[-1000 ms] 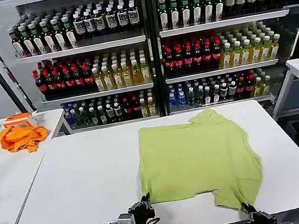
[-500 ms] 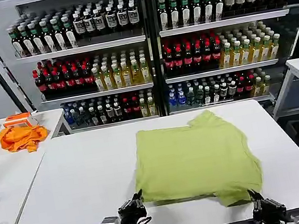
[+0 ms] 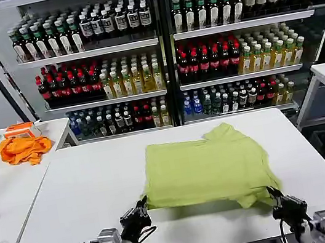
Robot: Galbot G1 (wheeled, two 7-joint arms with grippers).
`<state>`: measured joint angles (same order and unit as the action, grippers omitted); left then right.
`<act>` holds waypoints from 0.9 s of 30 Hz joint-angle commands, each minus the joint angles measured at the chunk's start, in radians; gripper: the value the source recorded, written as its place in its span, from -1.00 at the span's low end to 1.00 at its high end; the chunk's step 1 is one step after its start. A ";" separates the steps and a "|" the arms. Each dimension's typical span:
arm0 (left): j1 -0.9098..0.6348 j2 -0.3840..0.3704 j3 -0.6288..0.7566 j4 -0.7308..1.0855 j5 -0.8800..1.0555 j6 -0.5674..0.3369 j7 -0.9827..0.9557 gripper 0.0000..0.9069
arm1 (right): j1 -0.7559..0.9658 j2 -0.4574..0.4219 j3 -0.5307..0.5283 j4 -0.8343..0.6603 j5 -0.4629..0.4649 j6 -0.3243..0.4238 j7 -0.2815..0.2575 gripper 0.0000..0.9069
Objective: Fold and organize the clothes.
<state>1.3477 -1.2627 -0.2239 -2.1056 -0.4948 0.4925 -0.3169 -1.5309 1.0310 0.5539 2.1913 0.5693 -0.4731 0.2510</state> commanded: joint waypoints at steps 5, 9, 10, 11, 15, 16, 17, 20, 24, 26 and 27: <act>-0.174 0.001 0.041 0.201 0.020 -0.030 0.003 -0.96 | 0.268 -0.032 -0.157 -0.234 -0.050 0.011 -0.019 -1.00; -0.194 -0.006 0.054 0.240 0.048 -0.052 0.004 -0.96 | 0.290 -0.020 -0.185 -0.278 -0.078 0.021 -0.025 -1.00; -0.200 -0.008 0.057 0.252 0.051 -0.055 0.004 -0.96 | 0.292 -0.019 -0.188 -0.280 -0.081 0.022 -0.025 -1.00; -0.202 -0.010 0.060 0.264 0.056 -0.060 0.004 -0.96 | 0.294 -0.017 -0.192 -0.284 -0.086 0.024 -0.026 -1.00; -0.208 -0.015 0.066 0.286 0.071 -0.069 0.005 -0.96 | 0.303 -0.004 -0.202 -0.302 -0.106 0.042 -0.025 -1.00; -0.208 -0.017 0.067 0.289 0.077 -0.070 0.004 -0.96 | 0.303 -0.002 -0.203 -0.305 -0.109 0.046 -0.025 -1.00; -0.209 -0.019 0.069 0.291 0.081 -0.072 0.004 -0.96 | 0.304 0.000 -0.206 -0.309 -0.114 0.050 -0.025 -1.00; -0.212 -0.026 0.068 0.297 0.089 -0.075 0.004 -0.87 | 0.308 0.007 -0.212 -0.320 -0.139 0.076 -0.022 -1.00; -0.217 -0.034 0.069 0.306 0.092 -0.079 0.003 -0.80 | 0.315 0.021 -0.217 -0.337 -0.153 0.094 -0.019 -1.00; -0.221 -0.040 0.071 0.309 0.092 -0.085 0.004 -0.73 | 0.317 0.024 -0.221 -0.342 -0.160 0.097 -0.019 -1.00; -0.223 -0.043 0.072 0.312 0.093 -0.088 0.005 -0.69 | 0.318 0.025 -0.224 -0.345 -0.167 0.101 -0.020 -1.00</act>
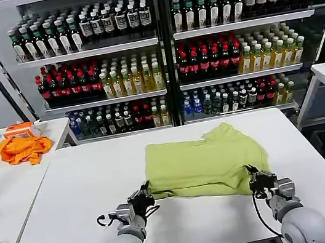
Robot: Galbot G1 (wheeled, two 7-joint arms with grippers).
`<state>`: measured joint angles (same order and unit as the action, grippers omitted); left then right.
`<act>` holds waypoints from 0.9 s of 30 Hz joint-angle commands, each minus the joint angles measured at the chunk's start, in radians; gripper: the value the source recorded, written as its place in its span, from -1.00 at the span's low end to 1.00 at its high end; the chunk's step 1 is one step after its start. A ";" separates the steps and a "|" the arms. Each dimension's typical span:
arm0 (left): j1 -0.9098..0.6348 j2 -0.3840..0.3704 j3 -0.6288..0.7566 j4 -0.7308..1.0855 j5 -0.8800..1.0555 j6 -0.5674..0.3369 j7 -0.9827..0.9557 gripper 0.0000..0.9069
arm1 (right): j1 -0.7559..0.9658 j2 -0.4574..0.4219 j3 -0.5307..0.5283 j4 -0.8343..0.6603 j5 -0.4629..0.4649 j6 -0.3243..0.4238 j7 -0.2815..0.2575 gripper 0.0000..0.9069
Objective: Fold and organize the clothes.
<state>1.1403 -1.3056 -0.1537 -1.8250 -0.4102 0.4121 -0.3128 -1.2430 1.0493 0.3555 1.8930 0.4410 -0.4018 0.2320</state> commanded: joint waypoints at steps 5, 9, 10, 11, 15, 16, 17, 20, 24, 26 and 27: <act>-0.023 -0.016 0.011 0.039 0.019 -0.014 0.005 1.00 | 0.034 0.011 -0.032 -0.055 -0.058 0.032 -0.004 -0.82; -0.026 -0.023 0.015 0.042 0.030 -0.018 0.012 1.00 | 0.033 0.014 -0.031 -0.059 -0.082 0.025 -0.014 1.00; -0.027 -0.024 0.016 0.045 0.030 -0.018 0.012 1.00 | 0.026 0.013 -0.027 -0.053 -0.085 0.026 -0.016 1.00; -0.026 -0.025 0.015 0.047 0.033 -0.021 0.013 1.00 | 0.020 0.012 -0.023 -0.045 -0.085 0.027 -0.017 1.00; -0.013 -0.026 0.009 0.034 0.041 -0.022 0.012 1.00 | -0.054 0.015 0.052 0.022 -0.081 0.029 -0.018 1.00; -0.007 -0.026 0.008 0.033 0.043 -0.022 0.012 1.00 | -0.074 0.015 0.075 0.039 -0.077 0.028 -0.017 1.00; 0.006 -0.026 0.001 0.015 0.045 -0.022 0.011 1.00 | -0.097 0.015 0.092 0.060 -0.072 0.027 -0.015 1.00; 0.043 -0.026 -0.020 -0.024 0.048 -0.022 0.007 1.00 | -0.172 0.013 0.159 0.122 -0.047 0.024 -0.009 1.00; 0.102 -0.026 -0.043 -0.075 0.046 -0.018 0.005 1.00 | -0.260 0.016 0.233 0.172 -0.015 0.014 -0.005 1.00; 0.129 -0.028 -0.047 -0.090 0.046 -0.018 0.005 1.00 | -0.300 0.019 0.248 0.180 -0.003 0.009 -0.005 1.00; 0.133 -0.028 -0.049 -0.092 0.046 -0.018 0.005 1.00 | -0.315 0.022 0.251 0.177 -0.004 0.006 -0.006 1.00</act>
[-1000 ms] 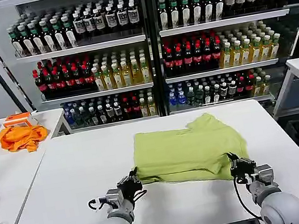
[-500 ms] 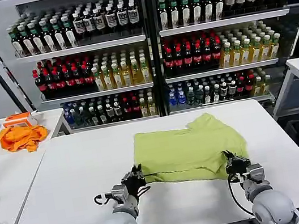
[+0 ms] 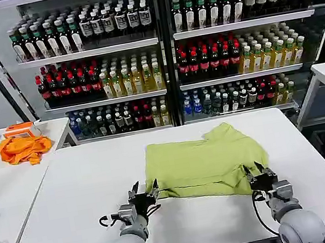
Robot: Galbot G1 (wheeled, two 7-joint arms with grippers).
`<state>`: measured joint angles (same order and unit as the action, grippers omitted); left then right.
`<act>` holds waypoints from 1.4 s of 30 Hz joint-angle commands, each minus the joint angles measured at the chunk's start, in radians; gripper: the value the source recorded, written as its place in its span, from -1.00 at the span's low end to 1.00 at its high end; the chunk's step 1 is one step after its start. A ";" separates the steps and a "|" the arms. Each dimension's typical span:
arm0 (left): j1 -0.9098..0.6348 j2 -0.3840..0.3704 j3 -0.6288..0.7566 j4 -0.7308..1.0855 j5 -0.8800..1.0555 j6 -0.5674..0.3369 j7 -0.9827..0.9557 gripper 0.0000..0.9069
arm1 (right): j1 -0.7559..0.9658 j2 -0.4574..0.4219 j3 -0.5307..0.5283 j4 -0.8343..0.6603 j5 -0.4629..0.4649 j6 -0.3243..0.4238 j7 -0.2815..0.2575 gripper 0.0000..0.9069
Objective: Fold and organize the clothes.
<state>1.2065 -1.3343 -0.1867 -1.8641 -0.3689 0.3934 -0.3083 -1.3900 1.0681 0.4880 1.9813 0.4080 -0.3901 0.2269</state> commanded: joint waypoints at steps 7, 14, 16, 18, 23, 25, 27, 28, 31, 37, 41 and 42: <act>0.090 -0.013 -0.013 -0.036 0.005 0.002 -0.008 1.00 | -0.206 0.028 0.133 0.074 0.061 -0.012 0.006 1.00; 0.056 -0.017 0.009 -0.003 0.006 0.011 -0.025 0.98 | -0.184 0.039 0.109 0.036 0.103 -0.038 0.014 1.00; 0.046 -0.018 0.012 0.002 0.008 0.022 -0.030 -0.33 | -0.179 0.042 0.094 0.026 0.107 -0.038 0.014 1.00; 0.045 -0.015 0.015 0.005 0.011 0.029 -0.032 -0.91 | -0.168 0.047 0.079 0.011 0.111 -0.035 0.015 0.38; 0.042 -0.009 0.017 0.013 0.010 0.038 -0.036 -0.96 | -0.149 0.053 0.057 -0.008 0.128 -0.033 0.014 -1.00; 0.041 -0.006 0.017 0.015 0.009 0.038 -0.036 -0.96 | -0.144 0.053 0.053 -0.013 0.131 -0.031 0.014 -1.00; 0.040 -0.004 0.017 0.014 0.007 0.037 -0.034 -0.96 | -0.141 0.053 0.052 -0.016 0.132 -0.029 0.014 -1.00; 0.039 -0.004 0.017 0.015 0.006 0.037 -0.034 -0.96 | -0.141 0.053 0.052 -0.017 0.132 -0.028 0.014 -1.00; 0.034 -0.004 0.018 0.022 0.000 0.034 -0.032 -0.96 | -0.139 0.053 0.052 -0.019 0.132 -0.023 0.014 -1.00; 0.020 -0.015 0.012 0.048 -0.042 0.029 -0.031 -0.96 | -0.139 0.050 0.055 -0.016 0.133 -0.018 0.013 -1.00; 0.019 -0.015 0.009 0.055 -0.058 0.027 -0.030 -0.96 | -0.143 0.046 0.061 -0.009 0.132 -0.016 0.013 -1.00; 0.020 -0.014 0.009 0.054 -0.060 0.027 -0.030 -0.96 | -0.146 0.045 0.063 -0.003 0.132 -0.016 0.012 -1.00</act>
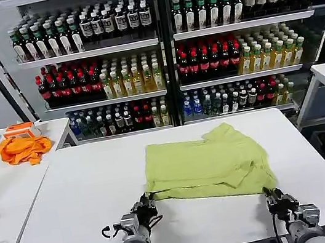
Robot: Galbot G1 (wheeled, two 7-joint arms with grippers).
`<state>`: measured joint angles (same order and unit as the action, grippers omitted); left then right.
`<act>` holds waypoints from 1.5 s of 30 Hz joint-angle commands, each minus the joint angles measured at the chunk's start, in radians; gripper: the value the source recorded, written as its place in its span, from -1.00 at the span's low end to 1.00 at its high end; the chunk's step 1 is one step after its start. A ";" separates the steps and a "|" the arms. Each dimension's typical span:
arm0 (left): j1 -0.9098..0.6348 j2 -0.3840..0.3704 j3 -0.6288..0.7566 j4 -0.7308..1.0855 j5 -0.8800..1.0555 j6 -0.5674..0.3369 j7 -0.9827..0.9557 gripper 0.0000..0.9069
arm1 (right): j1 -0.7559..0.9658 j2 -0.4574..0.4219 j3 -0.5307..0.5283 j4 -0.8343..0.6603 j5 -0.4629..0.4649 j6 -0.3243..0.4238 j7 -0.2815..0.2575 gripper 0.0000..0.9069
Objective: Fold and organize the clothes.
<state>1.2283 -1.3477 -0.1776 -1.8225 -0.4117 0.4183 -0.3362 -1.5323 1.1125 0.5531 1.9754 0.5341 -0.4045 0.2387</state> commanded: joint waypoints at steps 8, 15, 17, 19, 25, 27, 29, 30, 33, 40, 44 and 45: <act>0.038 0.002 -0.006 -0.044 -0.048 0.009 -0.002 -0.96 | -0.057 -0.006 0.016 0.079 0.007 -0.007 0.001 -1.00; 0.141 0.021 -0.015 -0.159 -0.042 0.011 -0.002 -0.96 | -0.158 -0.040 0.037 0.173 -0.005 -0.023 -0.011 -1.00; 0.196 0.033 -0.025 -0.201 -0.038 0.011 -0.003 -0.96 | -0.173 -0.057 0.036 0.184 -0.012 -0.025 -0.016 -1.00; 0.262 0.048 -0.041 -0.260 -0.029 0.008 -0.004 -0.96 | -0.179 -0.076 0.035 0.188 -0.015 -0.027 -0.019 -1.00; 0.397 0.072 -0.109 -0.369 -0.016 -0.001 -0.010 -0.96 | -0.178 -0.110 0.016 0.217 -0.013 -0.050 -0.021 -1.00; 0.434 0.079 -0.135 -0.392 -0.016 -0.005 -0.011 -0.96 | -0.186 -0.113 0.010 0.232 -0.014 -0.058 -0.023 -1.00; 0.461 0.083 -0.154 -0.407 -0.017 -0.010 -0.011 -0.96 | -0.191 -0.109 0.001 0.239 -0.017 -0.065 -0.022 -1.00; 0.480 0.084 -0.161 -0.419 -0.017 -0.011 -0.013 -0.96 | -0.195 -0.105 -0.006 0.240 -0.024 -0.067 -0.022 -1.00; 0.521 0.092 -0.193 -0.435 -0.017 -0.017 -0.013 -0.96 | -0.210 -0.096 -0.018 0.248 -0.039 -0.069 -0.021 -1.00; 0.582 0.113 -0.237 -0.460 -0.015 -0.008 -0.010 -0.96 | -0.247 -0.093 -0.034 0.277 -0.086 -0.087 -0.053 -0.80; 0.589 0.127 -0.249 -0.454 0.013 0.021 0.012 1.00 | -0.248 -0.090 -0.038 0.309 -0.138 -0.085 -0.064 1.00; 0.587 0.128 -0.254 -0.452 0.015 0.024 0.014 1.00 | -0.243 -0.090 -0.028 0.321 -0.133 -0.083 -0.059 1.00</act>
<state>1.7458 -1.2255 -0.4000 -2.2421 -0.4150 0.4302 -0.3295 -1.7556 1.0268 0.5243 2.2492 0.4556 -0.4809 0.1978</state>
